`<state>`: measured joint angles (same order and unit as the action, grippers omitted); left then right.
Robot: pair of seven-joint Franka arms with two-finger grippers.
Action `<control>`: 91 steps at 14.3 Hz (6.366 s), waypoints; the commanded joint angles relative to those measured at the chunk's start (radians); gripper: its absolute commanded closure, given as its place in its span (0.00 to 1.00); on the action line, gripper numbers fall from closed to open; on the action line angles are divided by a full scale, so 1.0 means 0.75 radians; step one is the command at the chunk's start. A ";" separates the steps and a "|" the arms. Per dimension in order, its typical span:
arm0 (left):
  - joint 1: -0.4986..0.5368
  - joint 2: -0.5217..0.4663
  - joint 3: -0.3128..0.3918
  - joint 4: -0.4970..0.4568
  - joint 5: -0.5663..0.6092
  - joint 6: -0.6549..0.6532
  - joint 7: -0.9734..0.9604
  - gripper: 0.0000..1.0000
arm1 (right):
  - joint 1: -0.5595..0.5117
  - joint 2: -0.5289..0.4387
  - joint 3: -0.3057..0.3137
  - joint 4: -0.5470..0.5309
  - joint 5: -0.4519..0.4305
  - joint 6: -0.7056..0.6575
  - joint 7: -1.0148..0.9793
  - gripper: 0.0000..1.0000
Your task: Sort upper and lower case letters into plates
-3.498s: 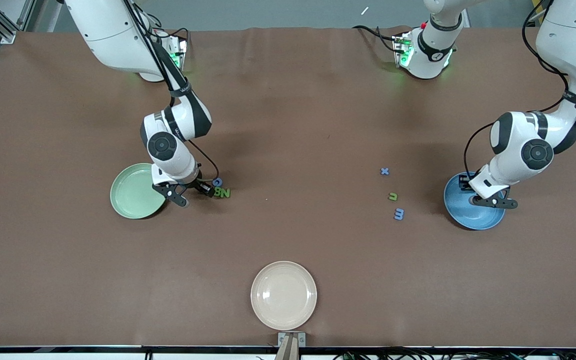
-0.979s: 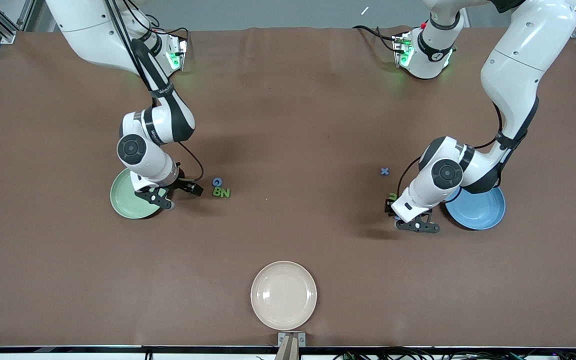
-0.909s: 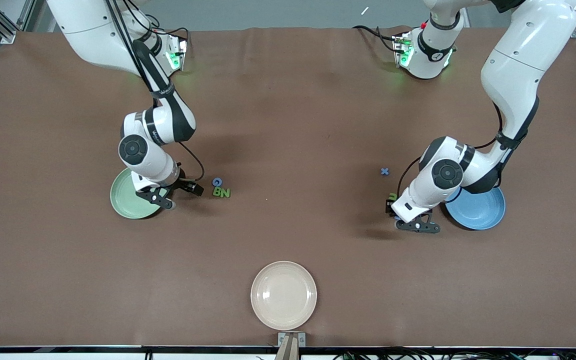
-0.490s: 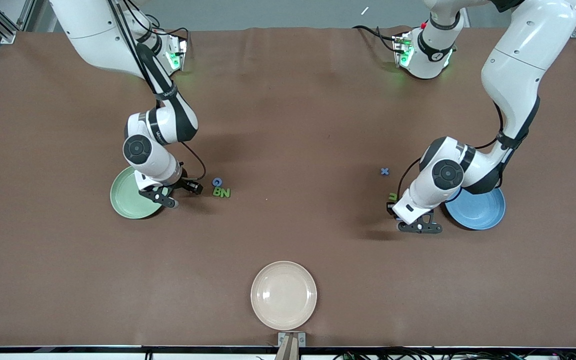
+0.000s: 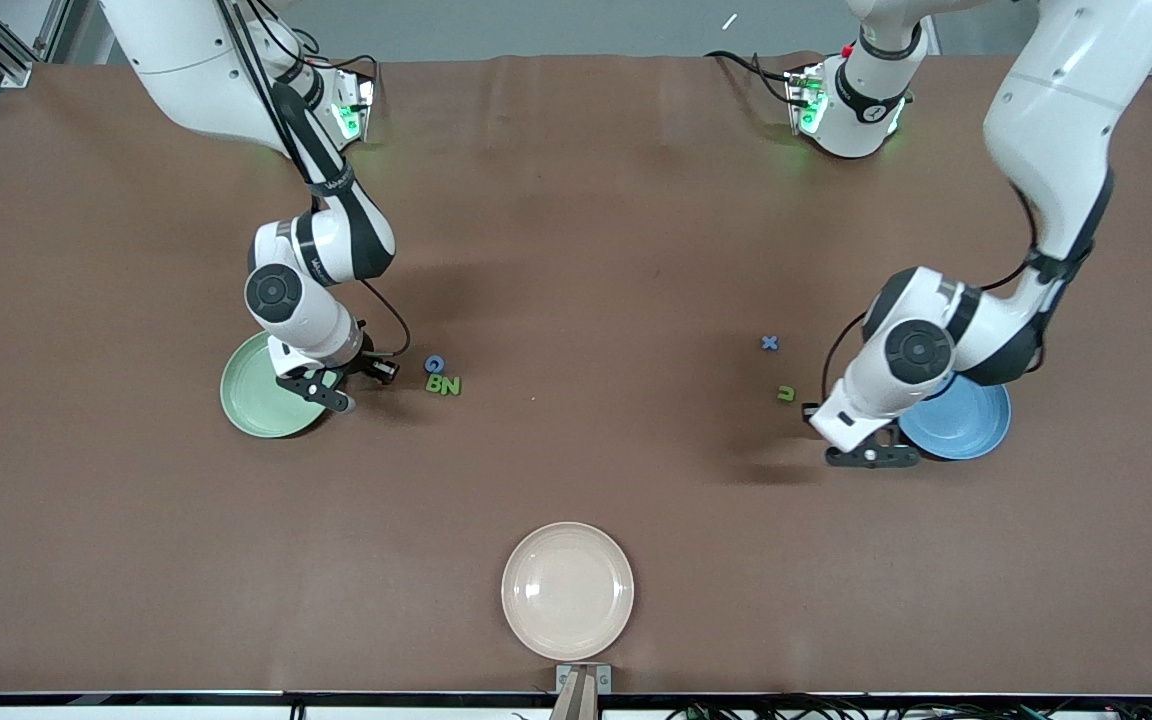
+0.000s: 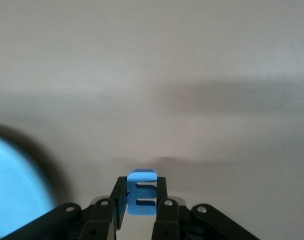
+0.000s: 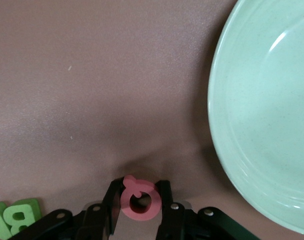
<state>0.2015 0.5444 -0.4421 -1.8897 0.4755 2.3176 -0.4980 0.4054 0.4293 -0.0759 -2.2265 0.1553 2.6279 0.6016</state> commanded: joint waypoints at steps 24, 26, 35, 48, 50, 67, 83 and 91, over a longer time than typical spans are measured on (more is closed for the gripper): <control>0.719 0.055 -0.223 -0.166 0.237 0.103 0.635 0.83 | -0.412 -0.124 -0.019 -0.067 -0.041 -0.199 -0.571 0.00; 0.731 0.070 -0.223 -0.166 0.241 0.103 0.637 0.82 | -0.398 -0.147 -0.015 -0.042 -0.041 -0.254 -0.553 0.00; 0.732 0.051 -0.227 -0.170 0.243 0.086 0.641 0.03 | 0.050 -0.182 -0.007 0.101 -0.035 -0.344 -0.213 0.00; 0.628 0.008 -0.587 -0.170 0.196 -0.108 0.117 0.01 | 0.275 0.066 -0.009 0.087 -0.025 -0.006 -0.148 0.05; 0.570 0.037 -0.587 -0.174 0.215 -0.092 0.010 0.01 | 0.278 0.068 -0.011 0.085 -0.025 -0.006 -0.150 0.07; 0.453 0.199 -0.527 -0.303 0.491 0.229 -0.275 0.32 | 0.276 0.084 -0.015 0.073 -0.115 0.051 -0.156 0.52; 0.459 0.189 -0.509 -0.299 0.530 0.248 -0.275 0.83 | -0.092 -0.151 -0.015 0.183 -0.091 -0.519 -0.507 1.00; 0.700 0.041 -0.654 -0.299 0.509 0.179 -0.236 0.85 | -0.336 -0.137 -0.017 -0.036 -0.091 -0.226 -0.829 1.00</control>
<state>0.6302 0.6052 -0.8651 -2.0935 0.8465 2.4863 -0.6875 0.1709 0.3290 -0.1063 -2.1810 0.0876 2.3596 -0.0099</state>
